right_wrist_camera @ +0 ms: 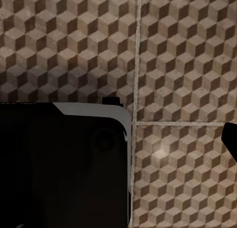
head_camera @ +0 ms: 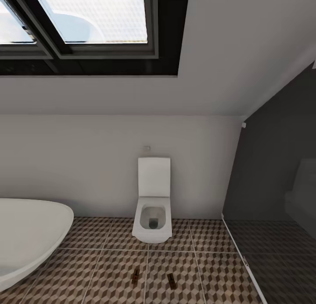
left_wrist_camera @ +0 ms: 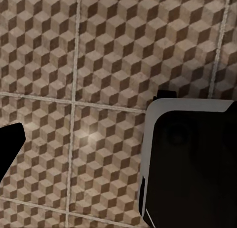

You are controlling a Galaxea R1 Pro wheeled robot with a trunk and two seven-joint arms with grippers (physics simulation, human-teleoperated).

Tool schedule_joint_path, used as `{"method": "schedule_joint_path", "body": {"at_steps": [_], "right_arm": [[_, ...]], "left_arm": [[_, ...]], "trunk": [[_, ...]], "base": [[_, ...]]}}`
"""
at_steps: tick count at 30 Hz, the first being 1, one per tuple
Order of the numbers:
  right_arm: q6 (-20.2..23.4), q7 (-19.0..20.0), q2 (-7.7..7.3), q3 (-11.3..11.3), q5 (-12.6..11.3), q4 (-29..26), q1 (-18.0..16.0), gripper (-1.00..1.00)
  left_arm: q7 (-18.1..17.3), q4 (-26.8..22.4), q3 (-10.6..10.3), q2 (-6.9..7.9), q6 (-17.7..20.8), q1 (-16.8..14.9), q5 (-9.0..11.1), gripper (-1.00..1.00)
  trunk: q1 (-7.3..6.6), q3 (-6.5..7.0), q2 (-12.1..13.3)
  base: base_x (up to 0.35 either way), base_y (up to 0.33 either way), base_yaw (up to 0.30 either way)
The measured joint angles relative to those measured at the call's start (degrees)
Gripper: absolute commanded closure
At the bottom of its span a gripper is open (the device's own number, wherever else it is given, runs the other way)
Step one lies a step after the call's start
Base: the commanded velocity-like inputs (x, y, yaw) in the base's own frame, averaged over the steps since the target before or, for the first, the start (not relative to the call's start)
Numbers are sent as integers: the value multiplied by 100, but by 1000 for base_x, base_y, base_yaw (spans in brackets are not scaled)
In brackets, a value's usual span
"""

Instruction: Take the four mousetraps from the cabinet in the bathroom and place them on the bathroom floor. Make sure all four end up on the same floor surface, and ensure that at least two of them are either under or directly next to the same bathroom sink.

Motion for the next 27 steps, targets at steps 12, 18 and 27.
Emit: {"method": "schedule_joint_path", "body": {"at_steps": [12,18,27], "right_arm": [[-220,0,0,0,0,-4,0,-100],[-237,0,0,0,0,0,-3,-100],[-241,0,0,0,0,0,1,-100]], "left_arm": [[-1,-3,1,0,-6,0,-1,-100],[0,0,2,0,-7,0,1,-100],[0,-3,-1,0,-8,0,0,-100]], "trunk": [[0,0,0],[0,0,0],[0,0,0]], "base": [[0,0,0],[0,0,0],[0,0,0]]}}
